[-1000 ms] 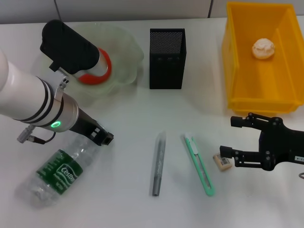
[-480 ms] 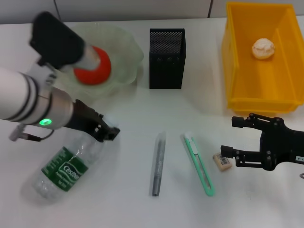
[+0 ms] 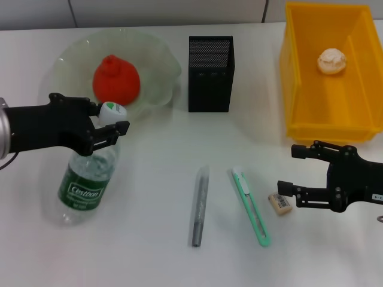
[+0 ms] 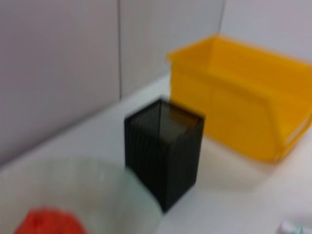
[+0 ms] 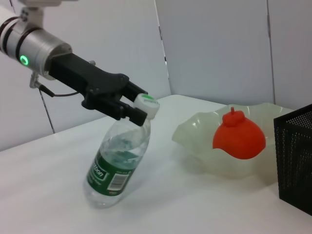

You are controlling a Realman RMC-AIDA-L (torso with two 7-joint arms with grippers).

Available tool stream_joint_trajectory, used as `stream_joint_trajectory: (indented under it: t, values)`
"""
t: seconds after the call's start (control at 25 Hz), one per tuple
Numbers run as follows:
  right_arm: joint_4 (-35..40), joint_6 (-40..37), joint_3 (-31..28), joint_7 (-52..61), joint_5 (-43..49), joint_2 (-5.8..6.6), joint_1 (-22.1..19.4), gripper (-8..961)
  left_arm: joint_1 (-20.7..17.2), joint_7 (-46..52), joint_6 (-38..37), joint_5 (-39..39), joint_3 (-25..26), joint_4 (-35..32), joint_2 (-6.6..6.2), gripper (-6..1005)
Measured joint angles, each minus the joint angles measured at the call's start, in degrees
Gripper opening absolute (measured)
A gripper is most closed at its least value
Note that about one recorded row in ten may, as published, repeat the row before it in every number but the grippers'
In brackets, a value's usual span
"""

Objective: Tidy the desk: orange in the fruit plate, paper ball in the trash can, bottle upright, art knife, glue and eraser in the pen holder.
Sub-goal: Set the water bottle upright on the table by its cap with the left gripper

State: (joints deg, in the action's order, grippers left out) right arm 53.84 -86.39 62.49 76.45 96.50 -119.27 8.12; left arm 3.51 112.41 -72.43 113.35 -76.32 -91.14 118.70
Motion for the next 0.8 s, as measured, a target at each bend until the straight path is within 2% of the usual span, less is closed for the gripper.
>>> stream_joint_trajectory:
  t: [0.08,0.28,0.8]
  values:
    - [0.0,0.0,0.0,0.3,0.0,0.0,0.2,842,-1.9,-10.5,0.2,-7.0,1.9,3.3,0.0,444]
    - [0.0,0.0,0.3,1.2,0.0,0.01,0.9,843,-1.9,-17.6,-0.3,-13.5,5.8,9.3,-0.08,444]
    - [0.0,0.0,0.4,1.3,0.0,0.09,1.4,842,-1.6,-22.5,-1.3,-17.9,8.4,14.0,-0.14,444]
